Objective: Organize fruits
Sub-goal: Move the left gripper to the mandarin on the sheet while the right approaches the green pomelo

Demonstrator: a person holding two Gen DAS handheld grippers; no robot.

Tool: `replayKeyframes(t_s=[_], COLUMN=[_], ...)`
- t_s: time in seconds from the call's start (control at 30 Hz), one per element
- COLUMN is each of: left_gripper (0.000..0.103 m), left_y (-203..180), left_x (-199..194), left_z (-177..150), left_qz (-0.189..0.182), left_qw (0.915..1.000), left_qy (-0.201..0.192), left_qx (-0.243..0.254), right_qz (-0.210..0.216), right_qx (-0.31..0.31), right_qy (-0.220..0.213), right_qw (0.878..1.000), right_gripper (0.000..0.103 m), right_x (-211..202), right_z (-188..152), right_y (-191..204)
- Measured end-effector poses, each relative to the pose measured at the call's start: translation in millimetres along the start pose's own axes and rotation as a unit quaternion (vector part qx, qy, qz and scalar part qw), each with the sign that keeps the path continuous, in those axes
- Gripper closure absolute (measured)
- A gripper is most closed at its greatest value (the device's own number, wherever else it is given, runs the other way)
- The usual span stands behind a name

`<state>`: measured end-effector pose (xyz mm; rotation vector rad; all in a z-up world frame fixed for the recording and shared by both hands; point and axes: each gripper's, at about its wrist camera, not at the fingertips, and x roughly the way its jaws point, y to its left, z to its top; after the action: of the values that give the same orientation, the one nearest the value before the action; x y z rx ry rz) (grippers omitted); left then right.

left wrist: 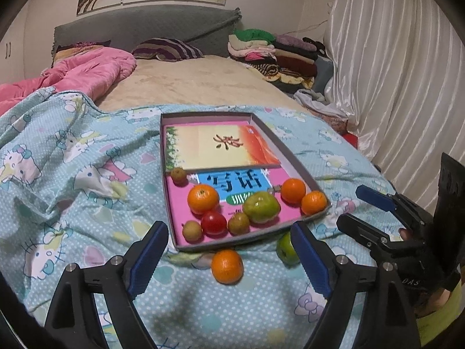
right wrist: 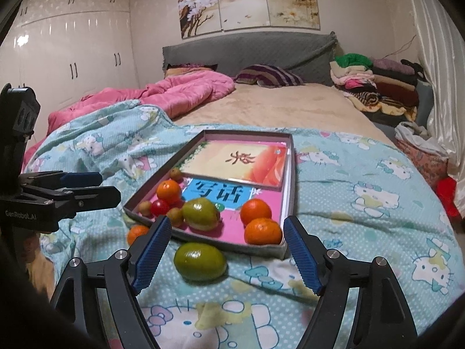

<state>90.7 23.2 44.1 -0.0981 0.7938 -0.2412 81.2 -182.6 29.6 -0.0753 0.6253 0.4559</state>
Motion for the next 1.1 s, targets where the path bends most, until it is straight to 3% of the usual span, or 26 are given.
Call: replayKeyframes(t_s=[0.73, 1.1], left_gripper=[0.018, 0.036], left_y=[8, 9], left_x=[26, 40], left_z=[-28, -35], left_qz=[0.003, -0.023], left_qw=[0.9984, 0.9967], left_qy=[0.054, 0.075], left_qx=[-0.014, -0.019], right_qz=[0.014, 0.02], right_qx=[-0.017, -0.022], right_qy=[0.068, 0.108], right_qw=[0.997, 0.994], right_gripper=[0.021, 0.021], right_x=[30, 65], right_z=[-29, -35], right_y=[11, 21])
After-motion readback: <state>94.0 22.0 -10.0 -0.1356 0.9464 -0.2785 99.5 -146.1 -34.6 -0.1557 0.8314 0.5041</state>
